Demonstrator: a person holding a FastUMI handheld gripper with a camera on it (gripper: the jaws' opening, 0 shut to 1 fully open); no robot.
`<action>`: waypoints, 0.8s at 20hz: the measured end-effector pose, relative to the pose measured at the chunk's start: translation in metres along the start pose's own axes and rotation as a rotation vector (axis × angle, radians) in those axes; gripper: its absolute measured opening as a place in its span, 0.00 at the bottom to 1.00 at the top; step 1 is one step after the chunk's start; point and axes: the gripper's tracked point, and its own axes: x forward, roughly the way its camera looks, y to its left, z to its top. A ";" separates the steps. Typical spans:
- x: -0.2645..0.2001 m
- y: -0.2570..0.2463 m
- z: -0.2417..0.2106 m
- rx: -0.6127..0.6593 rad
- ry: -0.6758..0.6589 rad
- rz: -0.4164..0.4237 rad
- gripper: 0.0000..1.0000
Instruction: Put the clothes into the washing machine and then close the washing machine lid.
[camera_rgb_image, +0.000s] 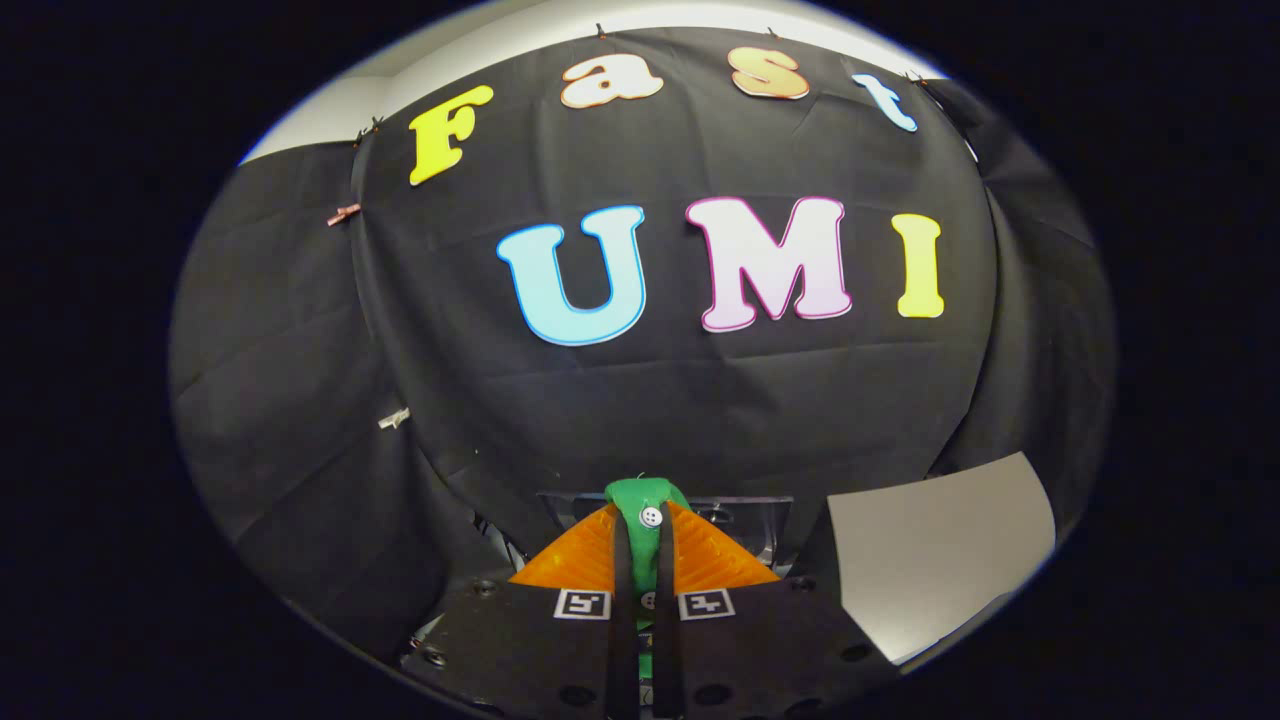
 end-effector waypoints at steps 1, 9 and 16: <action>0.009 0.000 -0.013 -0.014 0.012 -0.004 0.10; 0.081 -0.010 -0.129 -0.042 0.156 -0.025 0.10; 0.114 -0.023 -0.215 -0.102 0.233 -0.043 0.10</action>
